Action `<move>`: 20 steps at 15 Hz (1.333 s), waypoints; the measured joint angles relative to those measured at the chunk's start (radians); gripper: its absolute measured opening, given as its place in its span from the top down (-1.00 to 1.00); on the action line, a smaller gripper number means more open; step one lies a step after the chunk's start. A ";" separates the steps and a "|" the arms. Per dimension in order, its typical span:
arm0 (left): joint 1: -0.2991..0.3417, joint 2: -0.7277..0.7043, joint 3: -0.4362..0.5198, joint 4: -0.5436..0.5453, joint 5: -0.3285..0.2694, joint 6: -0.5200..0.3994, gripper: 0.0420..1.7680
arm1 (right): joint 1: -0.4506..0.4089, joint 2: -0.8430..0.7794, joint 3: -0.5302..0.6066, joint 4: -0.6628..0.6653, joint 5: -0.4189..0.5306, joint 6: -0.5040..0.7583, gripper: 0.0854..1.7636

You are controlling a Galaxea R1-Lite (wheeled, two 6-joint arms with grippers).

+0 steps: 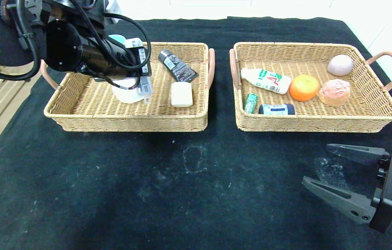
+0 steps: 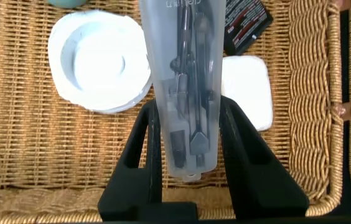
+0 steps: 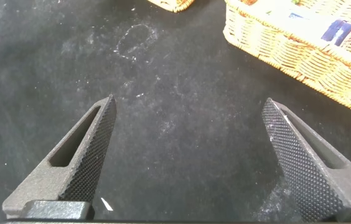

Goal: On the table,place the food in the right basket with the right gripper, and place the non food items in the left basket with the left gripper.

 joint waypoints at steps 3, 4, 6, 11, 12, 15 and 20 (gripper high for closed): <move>-0.002 0.017 0.003 -0.041 0.007 0.011 0.31 | 0.000 0.000 0.000 0.000 0.000 0.000 -0.94; -0.004 0.021 0.006 -0.047 0.017 0.011 0.31 | 0.000 0.000 0.000 0.000 0.000 0.000 -0.94; -0.006 0.026 0.009 -0.048 0.027 0.013 0.31 | 0.000 0.000 0.000 0.000 0.000 0.000 -0.94; -0.010 0.029 0.013 -0.046 0.029 0.016 0.07 | 0.000 0.000 0.000 0.000 0.000 0.000 -0.94; -0.011 0.029 0.013 -0.043 0.028 0.017 -0.05 | 0.000 0.000 0.000 0.000 0.000 0.000 -0.94; -0.011 0.027 0.020 -0.046 0.028 0.016 -0.34 | 0.000 0.000 0.000 0.000 0.001 -0.002 -0.94; -0.019 0.022 0.030 -0.043 0.029 0.013 -0.62 | 0.000 0.000 0.000 0.000 0.000 -0.002 -0.94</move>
